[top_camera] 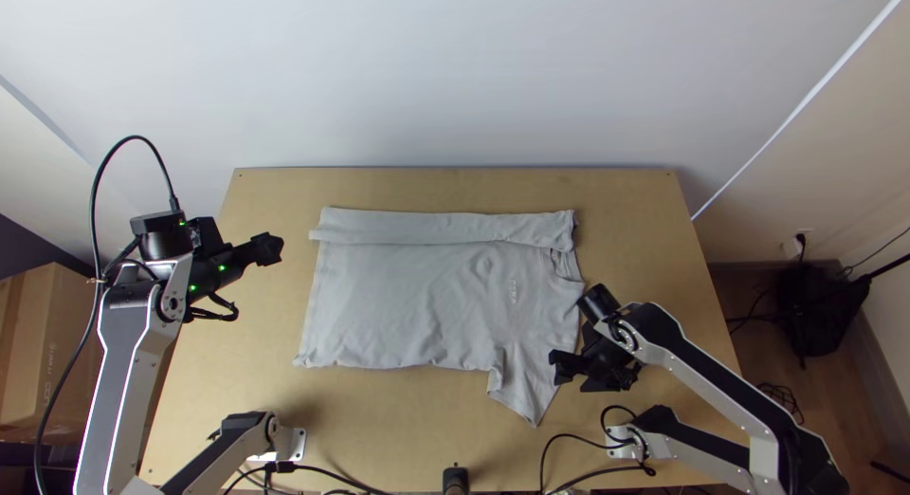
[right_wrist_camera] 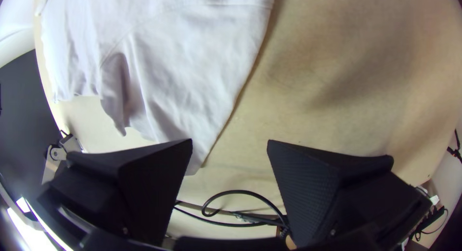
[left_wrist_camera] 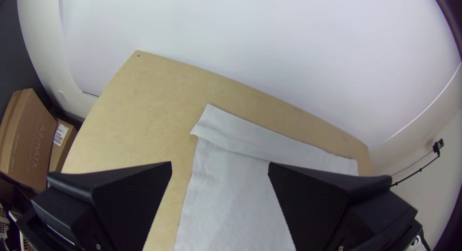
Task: Fold the t-shirt
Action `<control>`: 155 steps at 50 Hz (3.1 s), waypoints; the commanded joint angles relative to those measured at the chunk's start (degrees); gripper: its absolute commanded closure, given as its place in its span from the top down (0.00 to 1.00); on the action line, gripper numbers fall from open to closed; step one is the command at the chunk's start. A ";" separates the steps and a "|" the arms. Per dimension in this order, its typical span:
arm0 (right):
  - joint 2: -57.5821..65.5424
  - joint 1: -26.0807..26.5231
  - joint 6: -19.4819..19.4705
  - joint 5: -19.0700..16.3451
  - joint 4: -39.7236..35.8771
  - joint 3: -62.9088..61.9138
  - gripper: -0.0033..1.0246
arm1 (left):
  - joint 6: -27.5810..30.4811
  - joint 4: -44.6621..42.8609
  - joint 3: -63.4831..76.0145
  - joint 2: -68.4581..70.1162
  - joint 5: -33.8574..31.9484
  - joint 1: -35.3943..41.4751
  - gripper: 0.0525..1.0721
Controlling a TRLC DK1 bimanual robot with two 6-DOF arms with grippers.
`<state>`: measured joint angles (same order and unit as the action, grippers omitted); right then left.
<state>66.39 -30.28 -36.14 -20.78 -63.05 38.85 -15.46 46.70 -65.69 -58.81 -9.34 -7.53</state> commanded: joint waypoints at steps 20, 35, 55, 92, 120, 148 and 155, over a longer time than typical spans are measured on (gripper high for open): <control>14.29 -3.73 1.51 -5.15 7.85 -0.97 0.67 | -0.62 0.41 -0.14 0.36 0.99 -1.00 0.94; 14.91 -6.89 3.09 -5.50 13.48 -2.55 0.14 | 1.84 0.59 0.12 0.18 2.31 -0.82 0.94; 12.62 -6.72 4.85 -2.96 14.71 -2.82 0.03 | 20.83 25.46 3.99 -5.27 5.21 2.87 0.94; 11.74 -4.35 5.20 -2.87 15.23 -1.32 0.03 | 27.24 19.04 21.22 -17.83 14.88 13.59 0.90; 9.63 -2.41 5.55 -2.87 15.59 -2.38 0.03 | 29.97 12.10 23.06 -22.84 9.70 15.18 0.03; 9.11 12.70 17.60 0.65 8.91 2.02 0.03 | 38.75 12.80 21.83 -19.24 9.61 3.31 0.03; 8.84 17.71 22.52 1.97 5.30 4.48 0.03 | 39.19 13.33 21.31 -18.45 9.61 2.26 0.03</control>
<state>76.40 -15.27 -17.74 -20.10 -55.53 41.21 21.74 59.35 -44.47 -78.56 -0.25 -4.29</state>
